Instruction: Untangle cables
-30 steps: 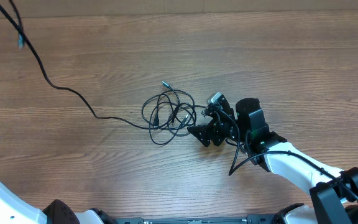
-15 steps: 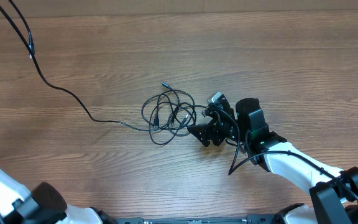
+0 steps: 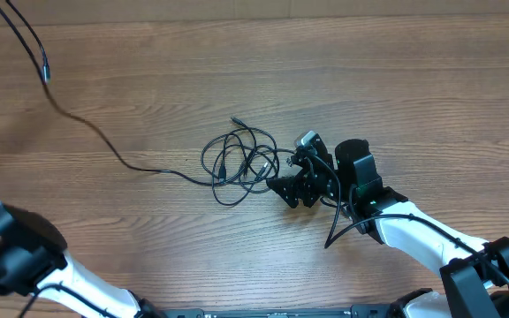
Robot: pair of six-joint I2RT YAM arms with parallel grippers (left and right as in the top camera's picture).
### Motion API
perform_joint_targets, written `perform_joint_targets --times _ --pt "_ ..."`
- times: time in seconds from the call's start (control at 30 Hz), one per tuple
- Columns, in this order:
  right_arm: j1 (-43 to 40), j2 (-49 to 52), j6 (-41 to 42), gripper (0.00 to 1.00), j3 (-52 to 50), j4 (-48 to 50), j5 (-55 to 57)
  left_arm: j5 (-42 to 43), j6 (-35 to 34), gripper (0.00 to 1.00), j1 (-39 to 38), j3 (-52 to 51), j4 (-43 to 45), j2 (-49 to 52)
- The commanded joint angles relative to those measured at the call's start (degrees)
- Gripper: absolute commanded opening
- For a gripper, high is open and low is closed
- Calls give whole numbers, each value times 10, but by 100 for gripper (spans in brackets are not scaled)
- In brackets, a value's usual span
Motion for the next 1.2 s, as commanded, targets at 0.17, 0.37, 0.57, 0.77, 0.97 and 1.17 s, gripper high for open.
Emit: perform_joint_targets --times 0.17,0.37,0.57,0.77,0.97,1.17 --pt "4 2 15 88 6 4 6 0 17 82 -28 7 -2 95" --pt "4 2 15 88 6 4 6 -43 -3 100 -43 7 -17 137" --pt "4 2 15 88 6 4 6 -140 0 100 -43 7 -68 138" --pt "4 2 15 88 6 5 7 -232 94 100 -46 7 -188 138" --pt "4 2 15 88 6 5 8 -352 296 100 -52 7 -388 138" --pt "4 2 15 89 6 5 8 -643 482 100 -61 7 -615 138"
